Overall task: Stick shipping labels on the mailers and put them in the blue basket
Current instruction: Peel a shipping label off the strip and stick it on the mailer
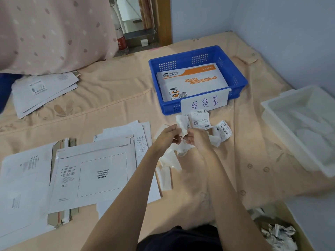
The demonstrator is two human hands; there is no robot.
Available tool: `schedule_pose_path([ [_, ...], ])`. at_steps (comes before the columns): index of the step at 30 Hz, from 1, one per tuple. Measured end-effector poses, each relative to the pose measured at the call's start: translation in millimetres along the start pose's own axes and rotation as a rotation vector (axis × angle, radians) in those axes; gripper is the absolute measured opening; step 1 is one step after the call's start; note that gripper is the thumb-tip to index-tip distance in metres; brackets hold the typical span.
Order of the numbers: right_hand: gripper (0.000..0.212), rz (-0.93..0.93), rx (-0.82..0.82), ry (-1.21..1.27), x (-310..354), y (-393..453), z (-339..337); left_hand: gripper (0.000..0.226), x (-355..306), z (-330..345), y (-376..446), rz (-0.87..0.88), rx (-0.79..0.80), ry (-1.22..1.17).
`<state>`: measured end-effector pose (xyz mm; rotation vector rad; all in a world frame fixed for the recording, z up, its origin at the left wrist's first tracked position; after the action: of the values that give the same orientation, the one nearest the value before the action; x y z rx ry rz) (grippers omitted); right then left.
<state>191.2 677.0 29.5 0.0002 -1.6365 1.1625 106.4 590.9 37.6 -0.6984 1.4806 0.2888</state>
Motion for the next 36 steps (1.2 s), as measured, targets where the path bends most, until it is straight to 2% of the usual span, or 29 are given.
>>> schedule_pose_path([
  [3,0.041,-0.086,-0.146,-0.146,7,0,3,0.030,-1,4,1,0.015,-0.009,0.049],
  [7,0.039,-0.228,-0.192,-0.261,10,-6,14,0.023,-9,12,-1,0.061,-0.013,0.084],
  [10,0.037,-0.290,-0.253,-0.324,12,-10,15,0.029,-11,10,-6,0.077,-0.143,0.084],
  [13,0.035,-0.346,-0.297,-0.363,16,-13,19,0.047,-6,6,-9,-0.004,-0.350,0.045],
  [17,0.032,-0.354,-0.307,-0.314,17,-13,23,0.054,-11,6,-6,0.020,-0.446,0.147],
  [23,0.038,-0.322,-0.331,-0.300,14,-8,21,0.048,-17,3,-6,0.158,-0.522,0.292],
  [27,0.043,-0.326,-0.449,-0.392,10,-8,15,0.050,-24,-1,-10,0.243,-0.595,0.485],
  [30,0.043,-0.313,-0.521,-0.427,10,-11,13,0.052,-28,-4,-13,0.233,-0.630,0.587],
  [33,0.041,-0.281,-0.514,-0.388,8,-10,13,0.054,-27,-3,-14,0.203,-0.652,0.530],
  [36,0.033,-0.148,-0.371,-0.057,3,-3,13,0.051,-14,1,-5,0.198,-0.598,0.248],
])
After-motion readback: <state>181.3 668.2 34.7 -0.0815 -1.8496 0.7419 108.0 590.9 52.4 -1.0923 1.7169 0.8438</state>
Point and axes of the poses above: each hand's wrist, its own y-axis towards the middle knuckle, its own z-axis out of the palm, x = y × z, the point moved 7 cm from there along y, towards the middle knuckle, and after that the axes turned 10 degrees about z, right-handed, at the moved point
